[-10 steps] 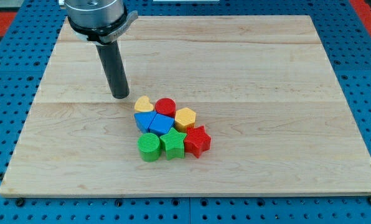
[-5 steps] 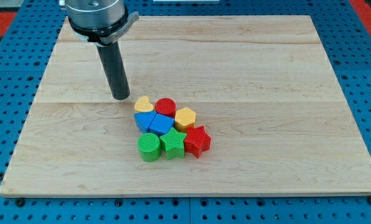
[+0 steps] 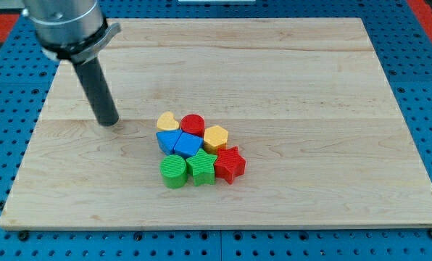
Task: Point at the green circle
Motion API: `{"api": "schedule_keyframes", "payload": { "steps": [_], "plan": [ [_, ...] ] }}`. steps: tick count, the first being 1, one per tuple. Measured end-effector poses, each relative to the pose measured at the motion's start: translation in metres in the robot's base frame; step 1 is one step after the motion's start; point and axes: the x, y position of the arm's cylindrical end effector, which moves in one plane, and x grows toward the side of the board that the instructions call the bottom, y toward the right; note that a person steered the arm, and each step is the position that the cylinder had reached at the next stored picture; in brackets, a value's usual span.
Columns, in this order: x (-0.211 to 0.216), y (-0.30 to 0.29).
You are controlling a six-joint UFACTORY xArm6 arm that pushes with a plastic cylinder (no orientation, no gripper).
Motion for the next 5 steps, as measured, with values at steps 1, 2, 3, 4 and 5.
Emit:
{"api": "schedule_keyframes", "payload": {
  "steps": [1, 2, 3, 4, 5],
  "plan": [
    [0.057, 0.018],
    [0.095, 0.062],
    [0.113, 0.066],
    [0.113, 0.094],
    [0.113, 0.101]
  ]
}}
